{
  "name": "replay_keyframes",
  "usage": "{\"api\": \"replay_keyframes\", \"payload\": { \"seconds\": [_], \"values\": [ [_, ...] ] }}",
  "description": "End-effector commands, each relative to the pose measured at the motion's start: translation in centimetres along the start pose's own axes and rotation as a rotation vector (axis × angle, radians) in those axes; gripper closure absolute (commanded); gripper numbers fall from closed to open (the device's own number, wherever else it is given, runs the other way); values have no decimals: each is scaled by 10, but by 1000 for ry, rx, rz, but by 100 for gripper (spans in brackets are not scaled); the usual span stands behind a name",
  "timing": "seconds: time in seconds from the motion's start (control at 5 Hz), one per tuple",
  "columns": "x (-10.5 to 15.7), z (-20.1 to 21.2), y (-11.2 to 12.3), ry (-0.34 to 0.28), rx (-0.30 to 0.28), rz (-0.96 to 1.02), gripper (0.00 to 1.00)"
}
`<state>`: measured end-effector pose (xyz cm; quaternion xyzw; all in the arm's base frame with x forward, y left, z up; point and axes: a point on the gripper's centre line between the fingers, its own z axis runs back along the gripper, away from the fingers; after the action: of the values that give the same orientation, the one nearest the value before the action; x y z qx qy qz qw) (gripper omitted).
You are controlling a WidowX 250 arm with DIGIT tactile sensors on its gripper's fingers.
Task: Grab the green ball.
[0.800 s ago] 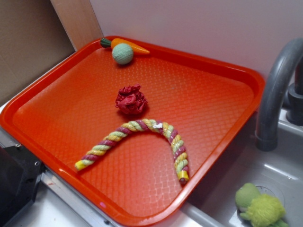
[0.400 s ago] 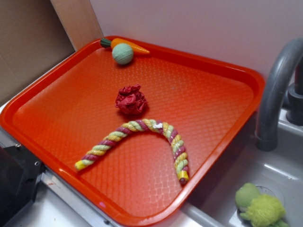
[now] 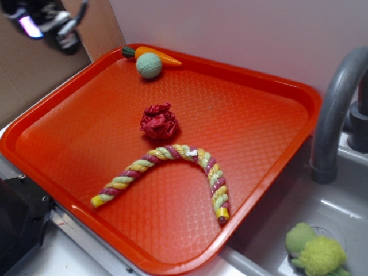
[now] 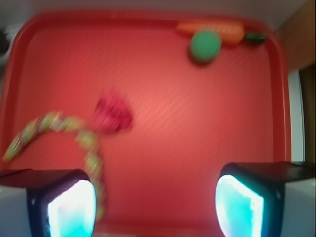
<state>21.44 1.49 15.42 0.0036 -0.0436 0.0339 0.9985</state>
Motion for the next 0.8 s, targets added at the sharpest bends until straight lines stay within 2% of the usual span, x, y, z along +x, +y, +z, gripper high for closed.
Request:
{"api": "replay_keyframes", "payload": {
  "seconds": [0.0,0.2,0.4,0.6],
  "values": [
    [72,-56,52,25,71,44,0],
    [81,-76,71,60,78,79,0],
    [90,-87,72,69,107,89,0],
    [104,-99,68,71,103,127,0]
  ]
}}
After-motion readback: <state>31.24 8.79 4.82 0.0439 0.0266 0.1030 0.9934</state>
